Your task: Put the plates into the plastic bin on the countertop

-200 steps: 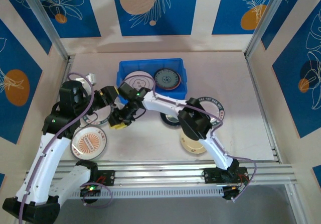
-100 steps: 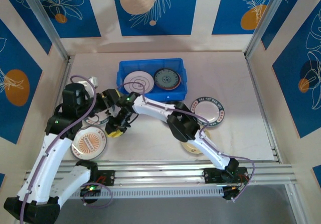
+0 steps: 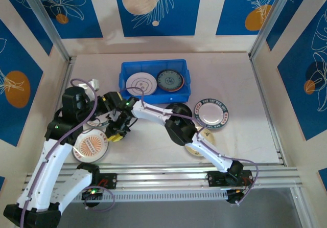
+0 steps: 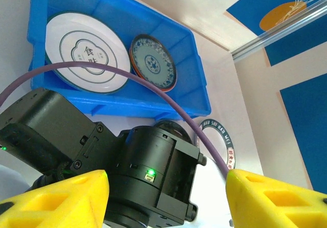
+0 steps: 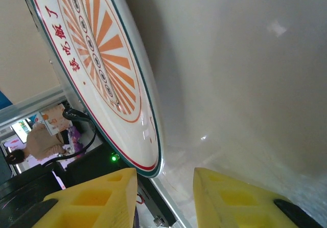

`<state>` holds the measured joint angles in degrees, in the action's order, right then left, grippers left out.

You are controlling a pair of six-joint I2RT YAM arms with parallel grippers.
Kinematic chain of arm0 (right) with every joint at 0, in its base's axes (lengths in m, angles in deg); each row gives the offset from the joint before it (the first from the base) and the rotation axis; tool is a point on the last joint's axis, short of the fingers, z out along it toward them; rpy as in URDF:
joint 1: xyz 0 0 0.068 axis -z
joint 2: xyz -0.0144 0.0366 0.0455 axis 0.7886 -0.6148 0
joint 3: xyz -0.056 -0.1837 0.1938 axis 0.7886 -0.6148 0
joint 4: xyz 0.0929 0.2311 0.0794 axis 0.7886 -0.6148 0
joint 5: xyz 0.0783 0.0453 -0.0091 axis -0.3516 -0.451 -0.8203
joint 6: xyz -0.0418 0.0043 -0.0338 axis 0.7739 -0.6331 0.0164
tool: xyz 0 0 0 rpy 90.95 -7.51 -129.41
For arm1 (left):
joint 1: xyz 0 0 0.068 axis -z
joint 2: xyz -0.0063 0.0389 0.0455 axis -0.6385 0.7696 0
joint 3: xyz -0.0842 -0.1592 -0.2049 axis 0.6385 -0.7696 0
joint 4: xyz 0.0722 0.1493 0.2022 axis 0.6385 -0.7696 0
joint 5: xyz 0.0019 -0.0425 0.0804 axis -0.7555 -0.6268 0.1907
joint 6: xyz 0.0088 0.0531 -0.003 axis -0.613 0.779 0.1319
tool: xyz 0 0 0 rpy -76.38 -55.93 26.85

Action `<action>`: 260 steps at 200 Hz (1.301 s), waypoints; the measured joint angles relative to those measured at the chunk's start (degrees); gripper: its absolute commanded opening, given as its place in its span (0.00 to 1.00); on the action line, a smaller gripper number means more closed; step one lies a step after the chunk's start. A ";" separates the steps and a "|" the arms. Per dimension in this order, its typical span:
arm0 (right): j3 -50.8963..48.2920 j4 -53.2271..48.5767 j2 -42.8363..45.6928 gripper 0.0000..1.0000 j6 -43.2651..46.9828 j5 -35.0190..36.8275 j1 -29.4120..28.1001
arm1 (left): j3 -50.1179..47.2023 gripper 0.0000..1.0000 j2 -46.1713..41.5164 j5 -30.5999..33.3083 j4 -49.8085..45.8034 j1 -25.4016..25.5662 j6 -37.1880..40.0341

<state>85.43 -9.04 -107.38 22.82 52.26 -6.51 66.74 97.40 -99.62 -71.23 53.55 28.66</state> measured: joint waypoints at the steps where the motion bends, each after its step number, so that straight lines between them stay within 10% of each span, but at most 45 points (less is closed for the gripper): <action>1: 0.07 0.00 -0.04 0.35 -0.02 -0.02 0.00 | -0.07 0.63 0.00 0.00 0.04 0.00 0.00; 215: 12.70 -3.67 -7.61 0.25 -3.10 -1.88 -0.35 | -8.28 0.63 -2.12 -0.04 2.73 -0.07 -0.94; 260: 13.07 -3.89 -8.04 0.04 -3.41 -1.95 -0.35 | -8.31 0.64 -2.03 0.02 3.06 -0.15 -0.94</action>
<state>98.50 -12.93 -115.42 19.41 50.32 -6.86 58.44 95.37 -99.60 -68.17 53.39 27.72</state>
